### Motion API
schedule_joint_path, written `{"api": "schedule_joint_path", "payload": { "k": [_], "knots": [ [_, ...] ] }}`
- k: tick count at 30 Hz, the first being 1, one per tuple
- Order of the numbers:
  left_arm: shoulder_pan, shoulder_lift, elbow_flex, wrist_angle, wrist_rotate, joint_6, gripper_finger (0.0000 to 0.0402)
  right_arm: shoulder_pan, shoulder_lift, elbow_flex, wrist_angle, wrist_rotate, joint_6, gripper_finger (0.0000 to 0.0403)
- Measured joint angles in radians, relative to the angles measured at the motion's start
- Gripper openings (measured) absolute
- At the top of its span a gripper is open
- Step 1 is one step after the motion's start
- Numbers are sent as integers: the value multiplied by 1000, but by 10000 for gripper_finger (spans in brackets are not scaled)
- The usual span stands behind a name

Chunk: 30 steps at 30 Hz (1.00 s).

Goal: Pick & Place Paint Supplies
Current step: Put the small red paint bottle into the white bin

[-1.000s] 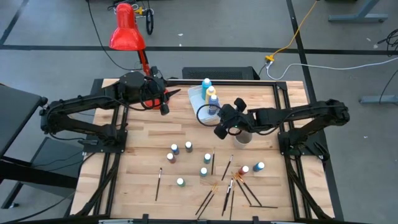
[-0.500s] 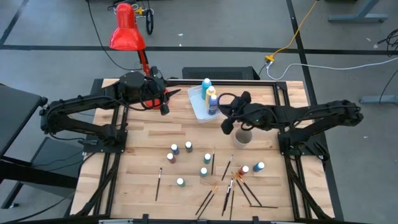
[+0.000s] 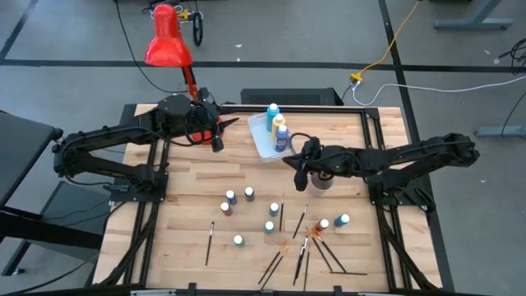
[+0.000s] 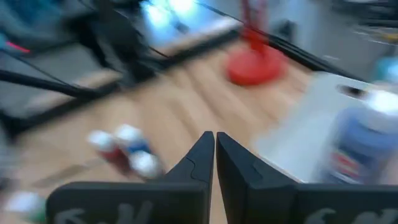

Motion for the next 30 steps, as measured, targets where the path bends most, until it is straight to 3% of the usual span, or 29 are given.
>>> {"api": "schedule_joint_path", "payload": {
  "k": [4, 7, 11, 17, 23, 30],
  "knots": [
    [0, 0, 0, 0, 0, 0, 110, 3, -27, -56, 232, -214, -74, 20],
    [0, 0, 0, 0, 0, 0, 110, 6, -53, -94, 327, -295, -110, 20],
    [0, 0, 0, 0, 0, 0, 110, 5, -92, -134, 344, -316, -117, 20],
    [0, 0, 0, 0, 0, 0, 110, 5, -106, -203, 364, -266, -110, 20],
    [0, 0, 0, 0, 0, 0, 110, 42, -106, -241, 444, -289, -9, 20],
    [0, 0, 0, 0, 0, 0, 110, 111, -106, -242, 564, -389, -168, 20]
  ]
}}
